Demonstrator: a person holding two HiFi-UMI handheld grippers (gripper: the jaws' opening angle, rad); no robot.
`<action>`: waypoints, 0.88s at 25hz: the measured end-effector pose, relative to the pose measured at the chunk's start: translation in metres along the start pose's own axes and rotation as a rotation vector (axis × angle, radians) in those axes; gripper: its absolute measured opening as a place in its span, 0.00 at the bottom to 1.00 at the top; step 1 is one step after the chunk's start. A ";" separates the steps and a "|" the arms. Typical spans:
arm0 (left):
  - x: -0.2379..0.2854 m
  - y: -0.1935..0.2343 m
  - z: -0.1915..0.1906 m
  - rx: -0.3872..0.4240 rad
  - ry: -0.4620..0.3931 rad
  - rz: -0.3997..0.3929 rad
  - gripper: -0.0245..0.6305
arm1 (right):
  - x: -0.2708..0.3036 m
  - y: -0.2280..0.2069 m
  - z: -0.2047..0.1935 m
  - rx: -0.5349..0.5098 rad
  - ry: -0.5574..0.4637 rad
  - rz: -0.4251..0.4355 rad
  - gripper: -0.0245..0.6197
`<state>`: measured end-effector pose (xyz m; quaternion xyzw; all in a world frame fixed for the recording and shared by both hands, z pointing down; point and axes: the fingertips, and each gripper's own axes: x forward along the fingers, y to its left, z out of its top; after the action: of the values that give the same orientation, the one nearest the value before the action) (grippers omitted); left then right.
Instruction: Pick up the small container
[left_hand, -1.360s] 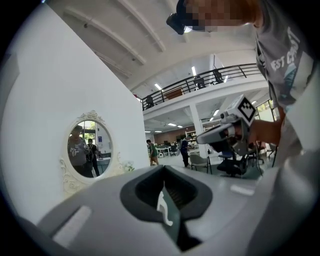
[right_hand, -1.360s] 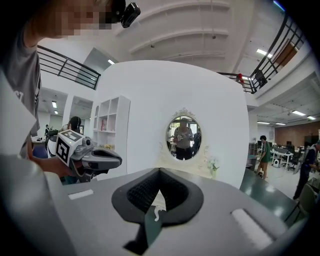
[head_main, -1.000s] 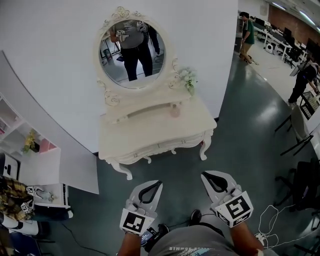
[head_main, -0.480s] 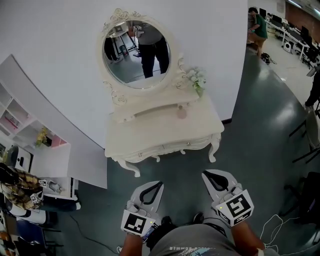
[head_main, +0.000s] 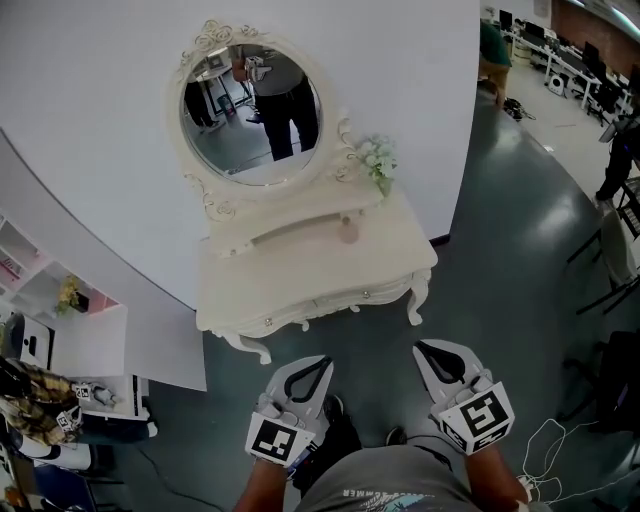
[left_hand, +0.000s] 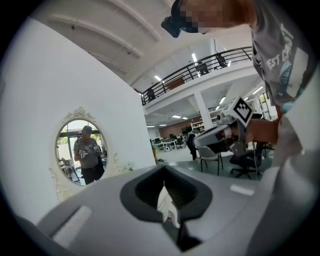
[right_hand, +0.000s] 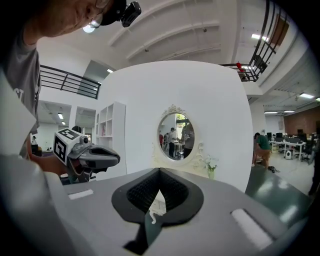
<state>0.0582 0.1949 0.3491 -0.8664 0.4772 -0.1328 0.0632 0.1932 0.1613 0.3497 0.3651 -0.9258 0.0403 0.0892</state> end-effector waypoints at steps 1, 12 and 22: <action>0.006 0.006 0.000 -0.001 -0.007 -0.015 0.04 | 0.004 -0.003 0.002 0.002 0.003 -0.018 0.04; 0.057 0.109 -0.003 -0.001 -0.083 -0.160 0.04 | 0.086 -0.011 0.028 -0.003 0.033 -0.172 0.04; 0.082 0.190 -0.015 -0.019 -0.137 -0.279 0.04 | 0.156 -0.007 0.051 -0.012 0.092 -0.295 0.04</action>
<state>-0.0583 0.0243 0.3322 -0.9318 0.3482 -0.0764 0.0686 0.0793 0.0452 0.3299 0.4946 -0.8571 0.0381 0.1388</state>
